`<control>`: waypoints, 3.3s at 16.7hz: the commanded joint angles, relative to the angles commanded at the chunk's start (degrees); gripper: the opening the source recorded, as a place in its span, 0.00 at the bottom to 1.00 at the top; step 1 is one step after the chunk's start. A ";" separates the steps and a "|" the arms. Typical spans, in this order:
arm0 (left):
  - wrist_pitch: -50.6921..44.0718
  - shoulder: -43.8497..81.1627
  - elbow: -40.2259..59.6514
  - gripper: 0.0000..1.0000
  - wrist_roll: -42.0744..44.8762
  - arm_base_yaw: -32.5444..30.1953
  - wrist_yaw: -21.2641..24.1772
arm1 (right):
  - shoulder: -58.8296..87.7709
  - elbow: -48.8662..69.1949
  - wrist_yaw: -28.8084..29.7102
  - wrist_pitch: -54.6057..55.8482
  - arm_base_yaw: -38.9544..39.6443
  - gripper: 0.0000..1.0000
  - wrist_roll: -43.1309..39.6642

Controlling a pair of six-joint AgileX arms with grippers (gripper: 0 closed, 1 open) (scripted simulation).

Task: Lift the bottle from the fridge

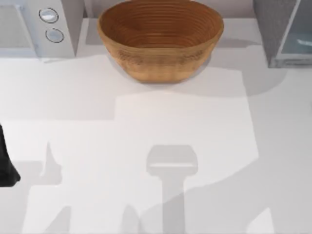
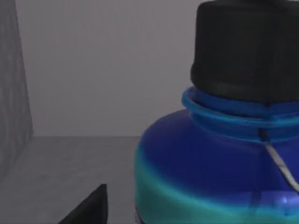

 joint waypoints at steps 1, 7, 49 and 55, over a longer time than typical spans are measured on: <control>0.00 0.00 0.00 1.00 0.00 0.00 0.00 | 1.00 2.06 0.24 -1.16 0.22 1.00 -0.01; 0.00 0.00 0.00 1.00 0.00 0.00 0.00 | 2.23 4.61 0.60 -2.93 0.57 1.00 -0.04; 0.00 0.00 0.00 1.00 0.00 0.00 0.00 | -14.03 -10.00 -1.10 -5.35 -1.32 0.00 0.12; 0.00 0.00 0.00 1.00 0.00 0.00 0.00 | -20.82 -21.16 -2.57 -0.32 -2.45 0.00 0.33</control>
